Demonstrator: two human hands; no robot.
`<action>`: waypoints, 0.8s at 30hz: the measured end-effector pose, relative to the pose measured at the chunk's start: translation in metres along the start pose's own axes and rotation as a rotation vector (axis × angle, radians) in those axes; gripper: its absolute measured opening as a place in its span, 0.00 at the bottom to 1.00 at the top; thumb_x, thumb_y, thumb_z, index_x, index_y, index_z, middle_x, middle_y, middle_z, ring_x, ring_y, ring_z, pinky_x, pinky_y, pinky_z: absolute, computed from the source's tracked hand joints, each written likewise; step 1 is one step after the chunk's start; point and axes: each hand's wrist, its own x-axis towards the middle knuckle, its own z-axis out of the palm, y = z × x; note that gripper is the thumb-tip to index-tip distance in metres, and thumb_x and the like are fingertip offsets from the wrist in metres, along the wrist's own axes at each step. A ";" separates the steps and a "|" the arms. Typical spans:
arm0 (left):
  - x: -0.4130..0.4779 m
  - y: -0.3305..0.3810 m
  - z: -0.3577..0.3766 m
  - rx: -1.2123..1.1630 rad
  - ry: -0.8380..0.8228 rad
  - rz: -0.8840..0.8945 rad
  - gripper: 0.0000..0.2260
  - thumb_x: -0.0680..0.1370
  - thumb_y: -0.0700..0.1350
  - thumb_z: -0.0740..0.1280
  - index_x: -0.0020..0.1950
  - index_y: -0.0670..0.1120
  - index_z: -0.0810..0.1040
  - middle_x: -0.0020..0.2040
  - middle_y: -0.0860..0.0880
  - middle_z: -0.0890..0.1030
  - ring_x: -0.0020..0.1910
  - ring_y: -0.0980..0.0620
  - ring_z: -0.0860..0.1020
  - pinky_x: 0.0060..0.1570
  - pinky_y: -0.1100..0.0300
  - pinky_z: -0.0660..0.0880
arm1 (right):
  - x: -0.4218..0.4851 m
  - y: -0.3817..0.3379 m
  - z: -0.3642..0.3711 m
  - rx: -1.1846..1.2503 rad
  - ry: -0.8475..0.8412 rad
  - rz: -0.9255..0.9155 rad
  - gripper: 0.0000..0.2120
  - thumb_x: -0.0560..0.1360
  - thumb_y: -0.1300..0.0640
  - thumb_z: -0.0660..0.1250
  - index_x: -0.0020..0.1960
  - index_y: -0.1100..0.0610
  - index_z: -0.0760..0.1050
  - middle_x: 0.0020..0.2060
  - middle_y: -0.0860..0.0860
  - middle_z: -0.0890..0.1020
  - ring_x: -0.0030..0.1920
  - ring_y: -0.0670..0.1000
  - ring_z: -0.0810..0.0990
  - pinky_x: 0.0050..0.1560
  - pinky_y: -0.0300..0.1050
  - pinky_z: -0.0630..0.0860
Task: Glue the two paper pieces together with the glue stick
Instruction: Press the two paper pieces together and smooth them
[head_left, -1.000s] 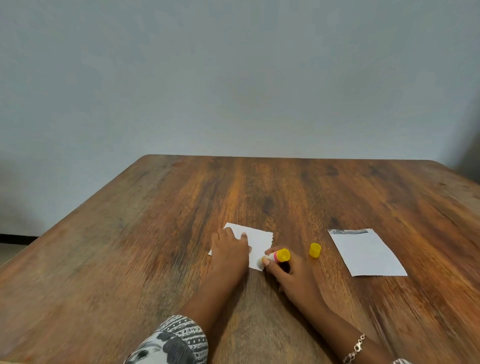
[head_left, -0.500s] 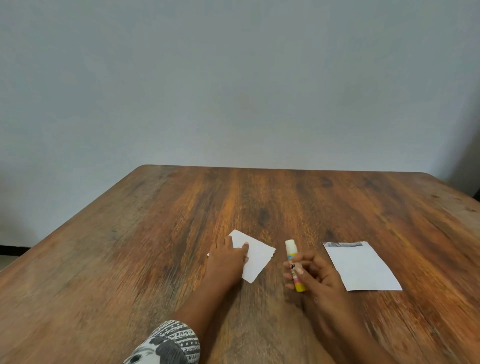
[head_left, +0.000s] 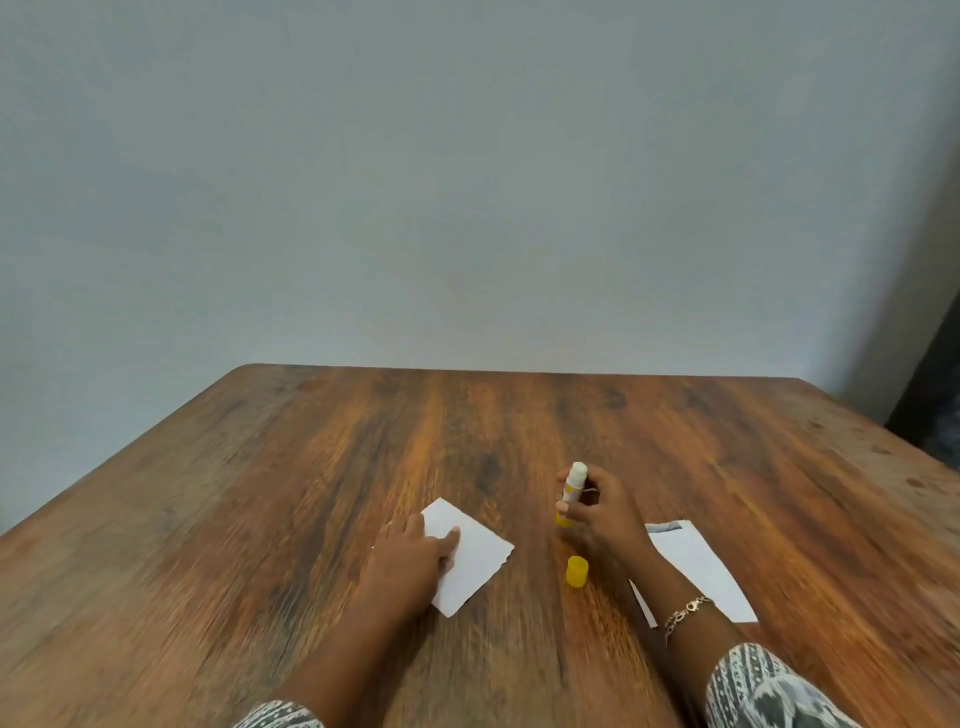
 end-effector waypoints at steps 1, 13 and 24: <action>0.000 0.000 0.000 0.000 0.003 0.003 0.20 0.80 0.47 0.54 0.73 0.55 0.57 0.65 0.44 0.69 0.64 0.45 0.66 0.60 0.53 0.66 | 0.000 0.002 0.001 -0.031 -0.005 0.012 0.17 0.67 0.70 0.70 0.55 0.63 0.75 0.46 0.54 0.78 0.49 0.54 0.75 0.48 0.45 0.71; 0.002 -0.002 0.005 -0.008 0.013 0.003 0.20 0.80 0.48 0.54 0.72 0.56 0.57 0.67 0.44 0.68 0.64 0.46 0.66 0.59 0.54 0.68 | -0.010 0.004 -0.008 -0.103 -0.117 0.124 0.23 0.69 0.74 0.65 0.62 0.61 0.71 0.60 0.58 0.77 0.60 0.57 0.75 0.61 0.53 0.74; -0.003 0.004 0.003 0.037 0.027 0.000 0.20 0.80 0.48 0.53 0.73 0.56 0.56 0.67 0.44 0.67 0.63 0.47 0.67 0.57 0.55 0.69 | -0.036 0.025 -0.070 -0.806 0.236 0.418 0.23 0.70 0.52 0.70 0.62 0.56 0.68 0.66 0.61 0.69 0.66 0.63 0.66 0.65 0.58 0.64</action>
